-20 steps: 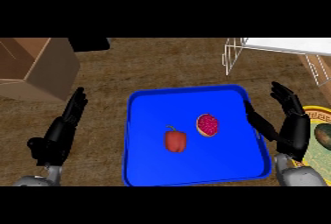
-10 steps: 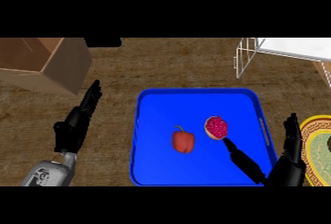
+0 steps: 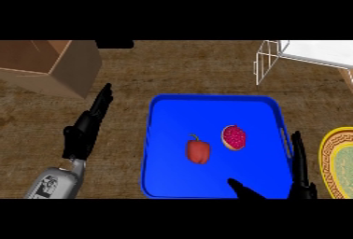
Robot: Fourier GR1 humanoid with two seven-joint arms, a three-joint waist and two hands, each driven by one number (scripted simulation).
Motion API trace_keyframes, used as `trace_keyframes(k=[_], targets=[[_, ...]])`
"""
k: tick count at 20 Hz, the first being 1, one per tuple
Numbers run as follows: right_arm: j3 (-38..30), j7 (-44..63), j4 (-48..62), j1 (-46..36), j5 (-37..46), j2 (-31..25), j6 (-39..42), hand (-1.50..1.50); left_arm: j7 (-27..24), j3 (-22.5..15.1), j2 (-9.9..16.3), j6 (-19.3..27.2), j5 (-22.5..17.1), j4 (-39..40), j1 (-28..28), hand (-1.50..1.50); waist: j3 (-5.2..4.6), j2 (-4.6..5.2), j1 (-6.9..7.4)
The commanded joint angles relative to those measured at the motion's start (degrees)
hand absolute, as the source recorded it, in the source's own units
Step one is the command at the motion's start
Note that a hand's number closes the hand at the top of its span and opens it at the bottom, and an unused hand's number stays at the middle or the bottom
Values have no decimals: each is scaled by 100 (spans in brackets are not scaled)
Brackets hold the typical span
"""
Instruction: Pick the bell pepper from the tray and place it in the tiered shelf
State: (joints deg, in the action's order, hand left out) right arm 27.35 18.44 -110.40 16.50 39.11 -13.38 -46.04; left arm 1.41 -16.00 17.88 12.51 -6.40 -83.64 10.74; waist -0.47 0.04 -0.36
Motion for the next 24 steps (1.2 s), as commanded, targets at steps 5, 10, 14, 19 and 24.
trace_keyframes(k=[5,10,14,19,24], targets=[[428,2439,-563,1,1853,-27,2274,-150,-79,-45,-65,-9,73,25,-18,0,-17,14,75],[759,3912,-1007,-562,2723,201,4000,-150,-11,-29,-12,-104,92,130,143,0,-20,20,125],[1396,5146,-1359,-1180,3463,1020,5368,-150,-148,-121,-279,59,177,135,19,0,15,-15,94],[1946,6247,-1137,-2084,3585,1321,5804,-150,-33,-114,-358,75,264,241,116,0,31,-7,72],[2040,6645,-524,-2762,3451,1330,5509,-150,-195,136,-162,-222,109,346,94,0,35,-2,96]])
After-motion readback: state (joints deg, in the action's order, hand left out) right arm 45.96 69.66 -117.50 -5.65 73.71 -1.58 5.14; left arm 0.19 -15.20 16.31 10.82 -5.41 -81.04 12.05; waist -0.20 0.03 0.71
